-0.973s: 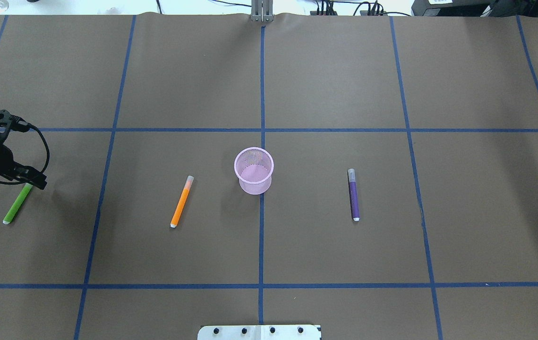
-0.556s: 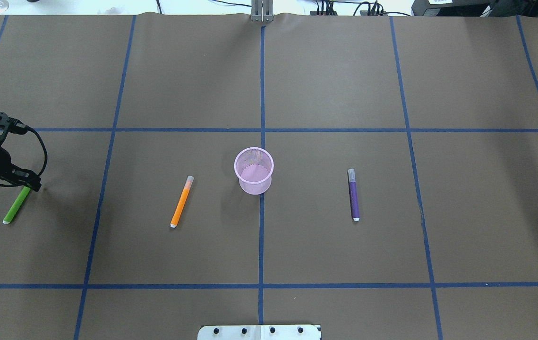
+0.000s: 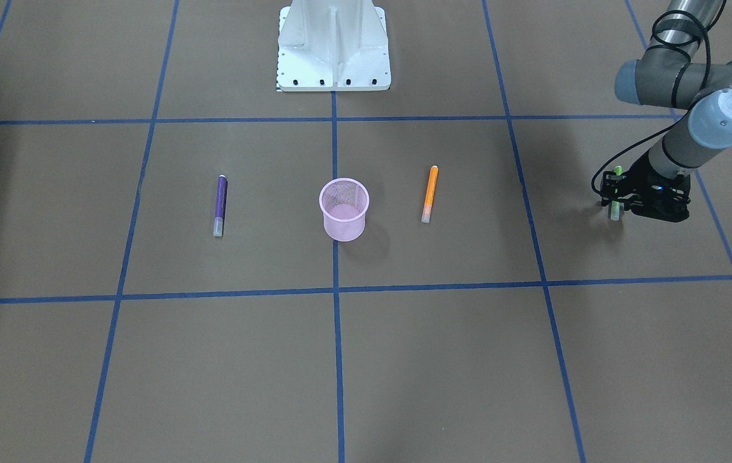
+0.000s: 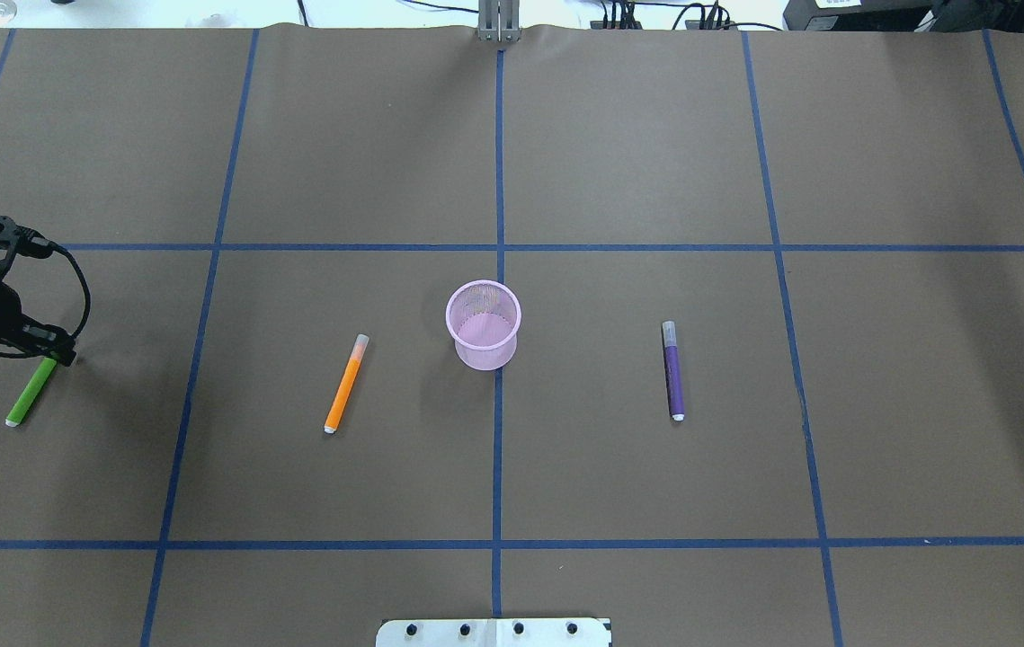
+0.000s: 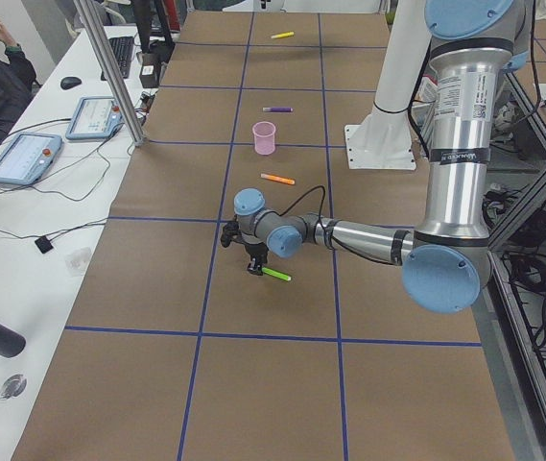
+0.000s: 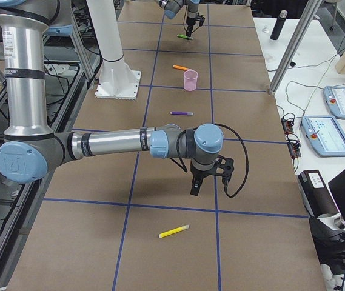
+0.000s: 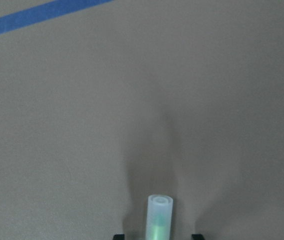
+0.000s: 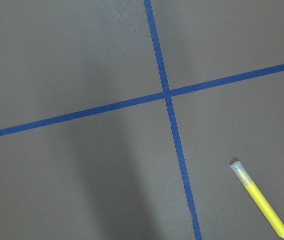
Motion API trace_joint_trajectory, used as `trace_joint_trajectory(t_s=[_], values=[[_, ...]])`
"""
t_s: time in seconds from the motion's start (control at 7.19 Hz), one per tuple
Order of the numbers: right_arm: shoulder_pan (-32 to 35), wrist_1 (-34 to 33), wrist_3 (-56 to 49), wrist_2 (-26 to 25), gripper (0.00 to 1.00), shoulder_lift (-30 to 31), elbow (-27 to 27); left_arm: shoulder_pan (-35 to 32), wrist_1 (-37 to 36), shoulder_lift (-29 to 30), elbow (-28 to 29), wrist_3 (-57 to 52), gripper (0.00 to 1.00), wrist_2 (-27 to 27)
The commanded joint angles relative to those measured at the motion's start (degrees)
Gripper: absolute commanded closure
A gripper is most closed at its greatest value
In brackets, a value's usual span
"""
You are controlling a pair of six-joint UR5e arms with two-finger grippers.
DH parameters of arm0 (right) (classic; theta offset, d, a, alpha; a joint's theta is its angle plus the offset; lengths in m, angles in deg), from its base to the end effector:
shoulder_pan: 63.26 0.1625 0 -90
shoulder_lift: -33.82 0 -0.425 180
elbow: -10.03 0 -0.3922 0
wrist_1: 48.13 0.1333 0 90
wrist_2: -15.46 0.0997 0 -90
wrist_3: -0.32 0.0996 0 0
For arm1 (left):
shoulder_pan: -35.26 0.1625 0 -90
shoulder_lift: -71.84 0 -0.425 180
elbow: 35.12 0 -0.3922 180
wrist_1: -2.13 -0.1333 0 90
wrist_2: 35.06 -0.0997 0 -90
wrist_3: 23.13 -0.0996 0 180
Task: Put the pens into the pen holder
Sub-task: 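Lift the green marker upright with the left gripper toward the cup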
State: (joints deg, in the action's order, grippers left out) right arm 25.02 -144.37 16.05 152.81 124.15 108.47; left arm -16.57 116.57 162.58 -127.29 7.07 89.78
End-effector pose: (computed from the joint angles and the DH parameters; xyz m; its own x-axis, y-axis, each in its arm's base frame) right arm 0.0454 -0.4893 0.5964 0.6593 0.2282 0.7164 -0.1545 0.9736 -0.1679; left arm 0.2633 -0.4586 0.5944 0.6936 0.2655 -0.6697 -0.2314 0.9625 0.1418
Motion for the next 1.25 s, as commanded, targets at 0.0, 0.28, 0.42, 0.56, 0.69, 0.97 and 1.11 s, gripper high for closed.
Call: trace_joint_trajectory(t_s=[0.0,0.28,0.42,0.56,0.69,0.97,1.11], values=[[-0.1,0.0,0.0,-0.1,0.0,-0.1,0.0,0.1,0.0,0.0,0.0,0.0,0.76,0.0],[-0.1,-0.1,0.0,-0.1,0.0,-0.5,0.0,0.0,0.0,-0.1,-0.8,0.0,1.0,0.2],[-0.1,-0.1,0.0,-0.1,0.0,-0.5,-0.1,-0.2,-0.1,-0.2,-2.0,0.0,1.0,0.4],[-0.1,-0.1,0.0,-0.1,0.0,-0.5,-0.1,-0.4,-0.1,-1.2,-3.6,0.0,1.0,0.5],[-0.1,0.0,0.0,-0.1,0.0,-0.5,-0.2,-0.7,-0.2,-1.6,-7.2,0.1,1.0,0.1],[-1.2,0.2,0.1,-0.1,0.0,-0.7,-0.8,-0.9,0.0,0.7,-15.7,2.5,1.0,-6.6],[-1.7,0.1,0.2,0.0,0.0,-1.6,-1.7,-0.9,-0.1,6.9,-15.9,10.7,1.0,-8.6]])
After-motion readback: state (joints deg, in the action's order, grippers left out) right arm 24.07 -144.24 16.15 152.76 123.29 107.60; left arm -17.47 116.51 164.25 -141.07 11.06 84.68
